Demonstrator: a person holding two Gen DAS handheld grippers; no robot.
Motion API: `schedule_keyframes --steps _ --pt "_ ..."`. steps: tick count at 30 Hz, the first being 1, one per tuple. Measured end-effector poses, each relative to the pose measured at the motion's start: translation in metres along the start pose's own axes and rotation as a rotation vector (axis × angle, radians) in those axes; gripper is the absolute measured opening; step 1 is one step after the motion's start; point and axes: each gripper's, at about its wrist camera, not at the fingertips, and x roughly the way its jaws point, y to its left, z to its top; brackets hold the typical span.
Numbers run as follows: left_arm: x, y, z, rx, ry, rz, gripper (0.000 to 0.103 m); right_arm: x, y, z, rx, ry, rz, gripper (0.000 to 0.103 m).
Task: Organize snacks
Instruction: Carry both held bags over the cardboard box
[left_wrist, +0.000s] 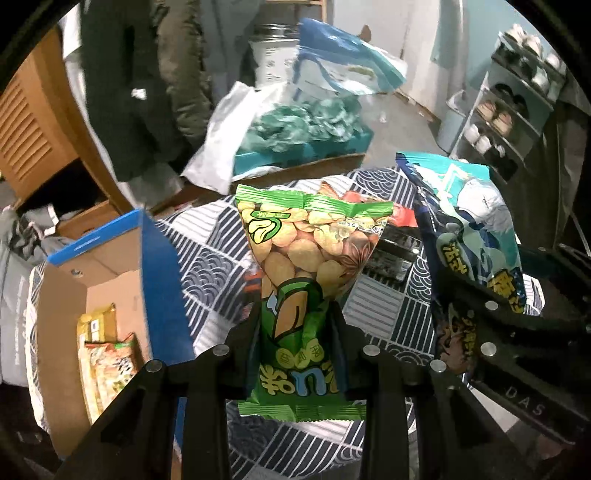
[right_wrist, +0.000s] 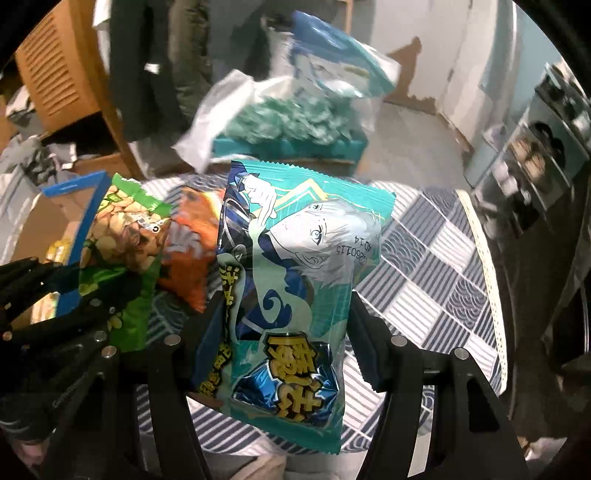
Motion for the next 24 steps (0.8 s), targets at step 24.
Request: schedule_keyframes --steps 24 --pt "-0.046 0.120 -0.039 -0.199 -0.061 0.071 0.032 -0.012 0.118 0.027 -0.194 -0.044 0.125 0.063"
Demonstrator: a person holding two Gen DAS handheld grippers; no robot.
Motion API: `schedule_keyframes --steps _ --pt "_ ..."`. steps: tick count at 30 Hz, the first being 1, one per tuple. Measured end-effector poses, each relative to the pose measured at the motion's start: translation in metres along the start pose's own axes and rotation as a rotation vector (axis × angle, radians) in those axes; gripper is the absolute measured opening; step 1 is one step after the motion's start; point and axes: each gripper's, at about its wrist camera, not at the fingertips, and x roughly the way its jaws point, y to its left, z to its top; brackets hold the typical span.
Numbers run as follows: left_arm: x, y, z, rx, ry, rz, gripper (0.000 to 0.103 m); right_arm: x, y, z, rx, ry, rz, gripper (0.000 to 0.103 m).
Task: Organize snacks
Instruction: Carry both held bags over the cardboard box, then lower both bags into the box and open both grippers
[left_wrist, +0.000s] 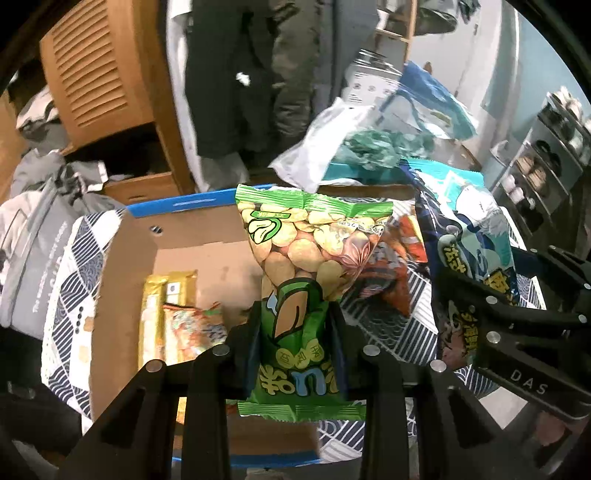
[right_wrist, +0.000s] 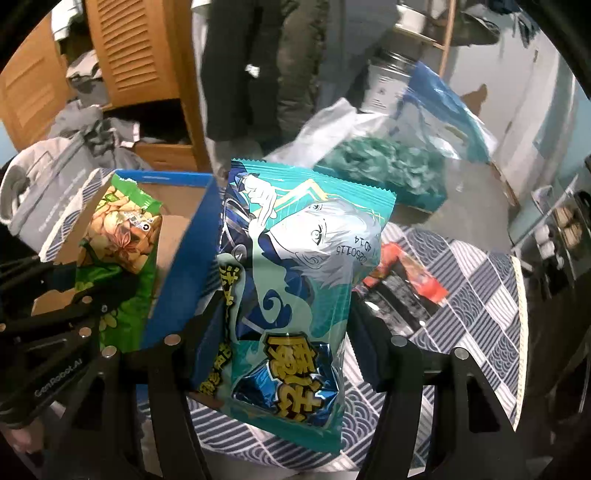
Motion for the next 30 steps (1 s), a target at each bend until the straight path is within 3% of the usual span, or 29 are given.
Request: schedule_keyframes --steps 14,30 --pt "0.003 0.066 -0.015 -0.114 0.007 0.061 0.032 0.020 0.065 0.021 -0.089 0.019 0.080 0.063" --pt "0.023 0.120 -0.033 -0.220 0.062 0.129 0.033 0.068 0.122 0.033 -0.123 0.119 0.164 0.063"
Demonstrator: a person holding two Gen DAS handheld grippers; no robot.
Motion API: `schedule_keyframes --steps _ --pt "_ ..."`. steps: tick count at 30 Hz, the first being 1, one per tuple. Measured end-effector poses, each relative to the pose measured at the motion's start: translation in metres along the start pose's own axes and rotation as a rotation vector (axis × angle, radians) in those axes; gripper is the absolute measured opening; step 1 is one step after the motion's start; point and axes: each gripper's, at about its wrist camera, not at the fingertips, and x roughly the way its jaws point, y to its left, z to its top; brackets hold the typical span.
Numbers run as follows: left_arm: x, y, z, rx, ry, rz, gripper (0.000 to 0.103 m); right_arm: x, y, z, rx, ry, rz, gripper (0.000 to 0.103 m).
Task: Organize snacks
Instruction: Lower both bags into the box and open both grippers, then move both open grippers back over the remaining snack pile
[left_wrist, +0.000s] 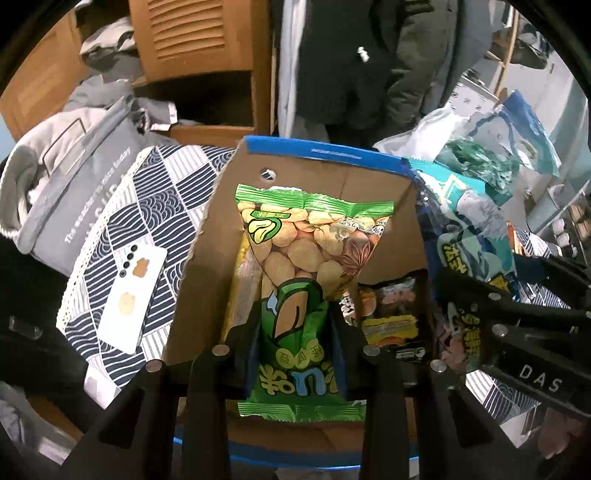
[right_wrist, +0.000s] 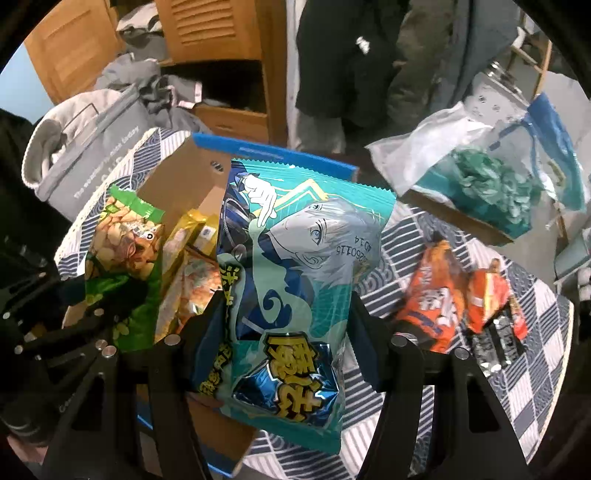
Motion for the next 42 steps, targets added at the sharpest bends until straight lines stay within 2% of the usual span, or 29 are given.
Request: schedule_keyframes --steps 10,12,14,18,20,34,42 --pt "0.000 0.012 0.000 -0.031 -0.011 0.037 0.033 0.011 0.017 0.006 -0.017 0.025 0.047 0.064" --pt "0.000 0.015 0.000 -0.034 -0.008 0.042 0.036 0.011 0.018 0.007 -0.018 0.022 0.051 0.066" --pt "0.000 0.017 0.000 -0.043 -0.009 0.044 0.044 0.010 0.019 0.007 -0.013 0.017 0.049 0.070" --pt "-0.002 0.018 0.002 -0.045 -0.014 0.050 0.046 0.008 0.019 0.009 -0.011 0.008 0.044 0.075" --pt "-0.004 0.017 0.002 -0.042 -0.019 0.053 0.053 0.006 0.017 0.009 -0.003 0.005 0.044 0.075" --pt "-0.020 -0.009 0.010 -0.005 -0.055 0.047 0.069 -0.019 -0.006 0.002 0.024 -0.047 -0.007 0.076" --pt "-0.023 -0.034 0.013 0.036 -0.055 0.036 0.070 -0.032 -0.028 -0.005 0.052 -0.064 -0.038 0.076"
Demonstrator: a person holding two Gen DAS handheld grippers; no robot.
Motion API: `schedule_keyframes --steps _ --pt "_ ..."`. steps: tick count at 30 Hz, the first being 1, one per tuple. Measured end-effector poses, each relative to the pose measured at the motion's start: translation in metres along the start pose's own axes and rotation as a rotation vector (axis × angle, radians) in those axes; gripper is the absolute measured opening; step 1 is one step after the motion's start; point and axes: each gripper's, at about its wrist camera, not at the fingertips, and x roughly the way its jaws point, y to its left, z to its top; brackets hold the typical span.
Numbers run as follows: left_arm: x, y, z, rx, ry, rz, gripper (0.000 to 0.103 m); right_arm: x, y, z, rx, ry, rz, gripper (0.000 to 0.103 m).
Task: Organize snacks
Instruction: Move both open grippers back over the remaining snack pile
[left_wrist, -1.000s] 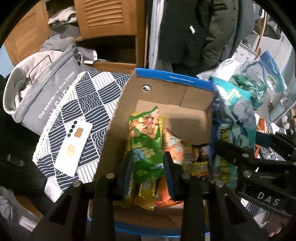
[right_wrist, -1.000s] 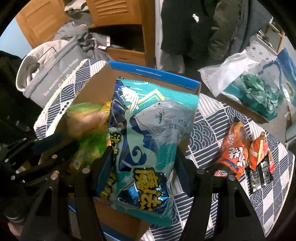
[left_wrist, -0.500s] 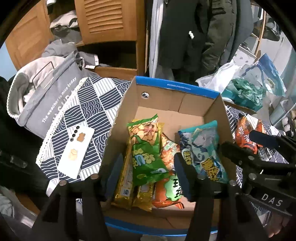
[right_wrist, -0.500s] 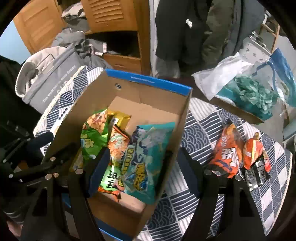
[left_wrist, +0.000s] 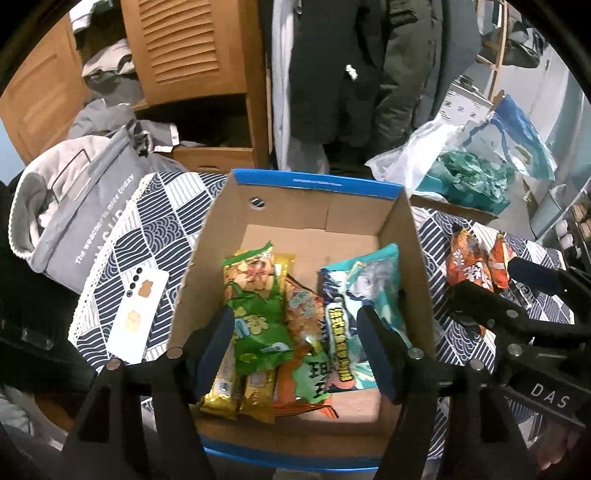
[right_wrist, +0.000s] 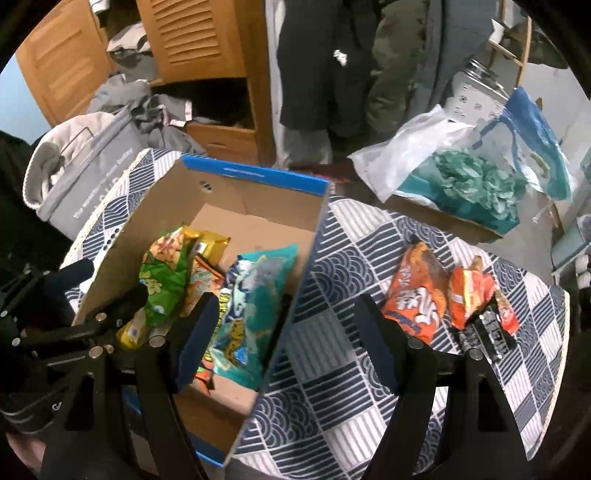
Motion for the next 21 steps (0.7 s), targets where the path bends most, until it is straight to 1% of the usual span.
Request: schedule_keyframes --steps 8,12,21 --pt "0.001 -0.033 0.002 0.053 0.013 -0.021 0.070 -0.012 -0.036 -0.009 0.059 -0.011 -0.031 0.077" --pt "0.001 -0.050 0.004 0.073 0.019 -0.033 0.070 -0.018 -0.060 -0.015 0.094 -0.020 -0.055 0.080" --pt "0.007 -0.093 0.010 0.119 0.039 -0.061 0.071 -0.027 -0.114 -0.032 0.163 -0.017 -0.104 0.080"
